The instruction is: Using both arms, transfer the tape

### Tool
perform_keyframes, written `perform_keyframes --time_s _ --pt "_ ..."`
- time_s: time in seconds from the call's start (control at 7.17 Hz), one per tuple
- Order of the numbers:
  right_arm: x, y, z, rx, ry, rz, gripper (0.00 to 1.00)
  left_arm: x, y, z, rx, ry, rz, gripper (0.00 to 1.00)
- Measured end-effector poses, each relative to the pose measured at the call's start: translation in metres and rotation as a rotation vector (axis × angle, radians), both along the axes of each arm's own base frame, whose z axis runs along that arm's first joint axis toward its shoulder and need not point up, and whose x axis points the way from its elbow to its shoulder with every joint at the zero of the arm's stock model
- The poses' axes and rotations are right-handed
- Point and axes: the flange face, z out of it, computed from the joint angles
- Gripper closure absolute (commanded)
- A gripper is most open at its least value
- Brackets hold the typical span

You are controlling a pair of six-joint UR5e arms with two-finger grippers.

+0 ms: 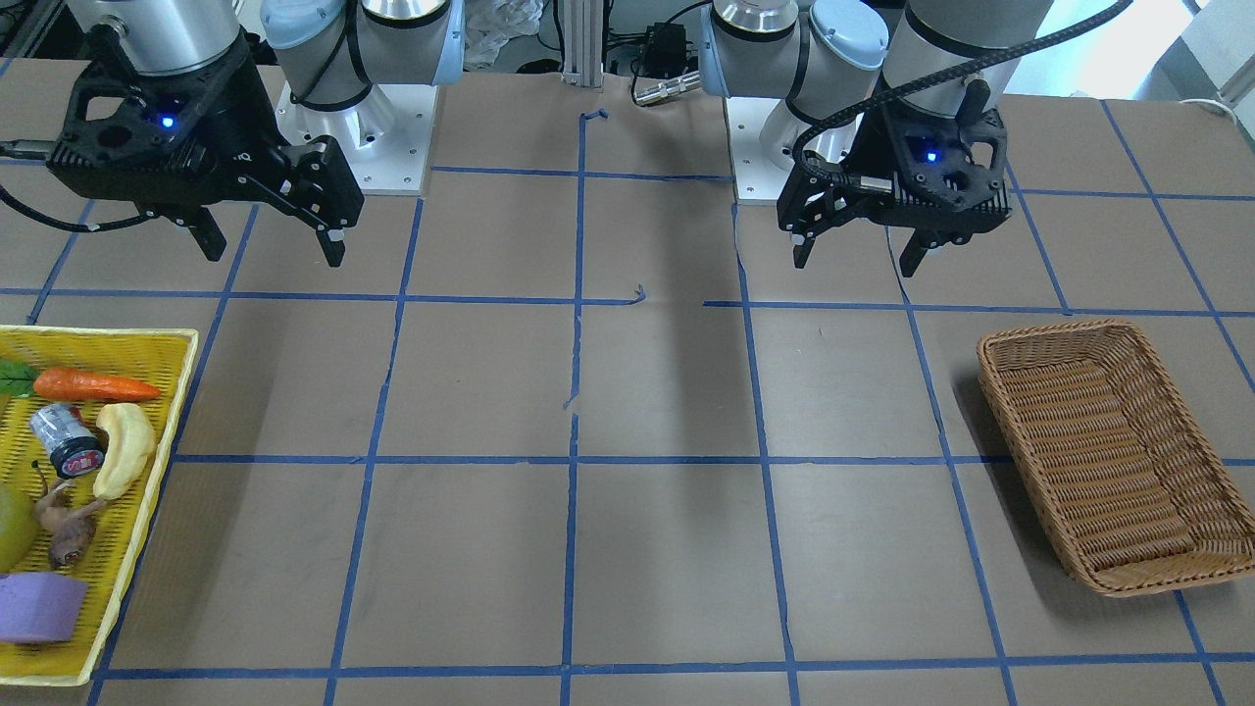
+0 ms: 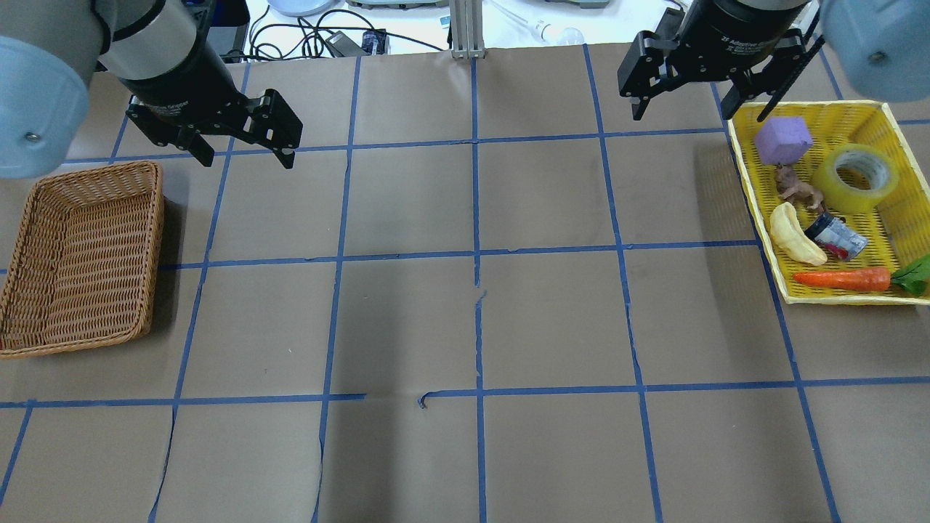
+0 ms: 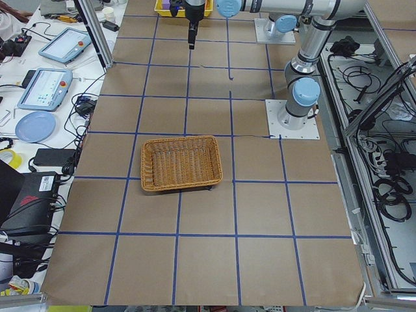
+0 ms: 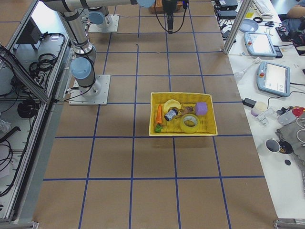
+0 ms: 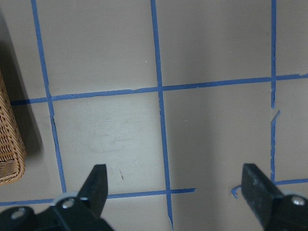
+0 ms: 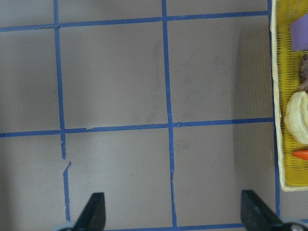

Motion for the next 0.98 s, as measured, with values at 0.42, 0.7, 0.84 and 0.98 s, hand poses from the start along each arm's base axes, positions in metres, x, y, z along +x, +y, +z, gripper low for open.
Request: perform_keyframes --time_s 0.42,0.7,0.84,0.98 --pt "0.0 0.0 0.0 0.003 -0.001 0.0 0.0 0.0 0.001 0.001 -0.002 0.001 0.0 0.0" --pt "-0.002 -0.001 -0.001 0.003 0.004 -0.001 0.0 0.0 0.002 0.001 -0.003 0.001 0.002 0.0" --pt "-0.008 -0.004 -0.002 0.004 0.007 0.0 0.0 0.0 0.002 0.001 -0.003 0.001 0.002 0.0" --pt "-0.022 -0.012 -0.005 0.008 -0.003 -0.003 0.0 0.0 0.002 0.001 -0.003 0.001 0.001 0.0"
